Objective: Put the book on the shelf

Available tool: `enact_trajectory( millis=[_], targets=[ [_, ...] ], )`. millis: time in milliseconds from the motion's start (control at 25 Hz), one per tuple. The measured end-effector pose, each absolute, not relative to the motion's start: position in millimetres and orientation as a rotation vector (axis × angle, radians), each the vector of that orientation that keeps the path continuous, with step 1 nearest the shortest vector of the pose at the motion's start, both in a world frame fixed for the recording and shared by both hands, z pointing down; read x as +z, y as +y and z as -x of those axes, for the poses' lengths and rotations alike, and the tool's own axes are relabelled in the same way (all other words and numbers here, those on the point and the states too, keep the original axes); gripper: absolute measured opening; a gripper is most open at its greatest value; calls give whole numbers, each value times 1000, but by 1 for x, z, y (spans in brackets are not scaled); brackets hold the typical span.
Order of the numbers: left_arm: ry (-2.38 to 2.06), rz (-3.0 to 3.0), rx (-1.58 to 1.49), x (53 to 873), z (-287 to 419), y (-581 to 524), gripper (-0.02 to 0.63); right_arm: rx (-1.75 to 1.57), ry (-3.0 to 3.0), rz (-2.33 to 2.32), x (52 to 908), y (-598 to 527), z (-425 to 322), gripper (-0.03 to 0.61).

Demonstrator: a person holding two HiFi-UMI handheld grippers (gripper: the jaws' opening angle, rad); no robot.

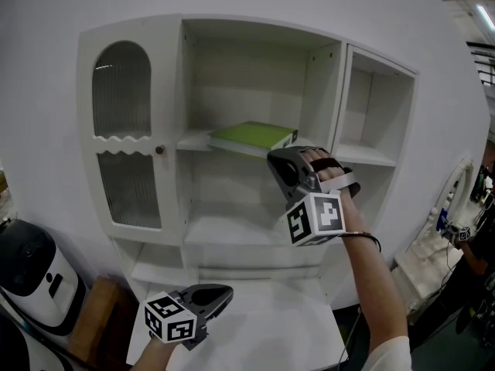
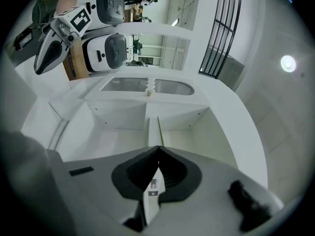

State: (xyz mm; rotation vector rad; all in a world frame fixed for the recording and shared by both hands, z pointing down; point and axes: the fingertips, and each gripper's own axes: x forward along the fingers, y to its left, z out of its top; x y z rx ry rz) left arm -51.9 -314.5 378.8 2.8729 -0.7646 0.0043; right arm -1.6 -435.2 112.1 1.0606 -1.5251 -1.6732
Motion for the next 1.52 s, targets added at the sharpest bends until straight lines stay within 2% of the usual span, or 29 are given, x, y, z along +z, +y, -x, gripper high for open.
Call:
enact_trajectory(
  millis=[320, 760, 1120, 1520],
  targets=[
    [-780, -2866, 4, 381, 59, -311, 11, -1604, -1515, -1080, 113, -476, 4, 14],
    [-786, -2865, -1, 381, 64, -309, 11, -1625, -1487, -1069, 114, -473, 12, 14],
    [-756, -2863, -36, 378, 60, -304, 11, -1668, -1516, -1021, 130, -431, 13, 15],
    [-781, -2876, -15, 386, 46, -298, 11, -1623, -1625, -961, 196, -370, 4, 15]
  ],
)
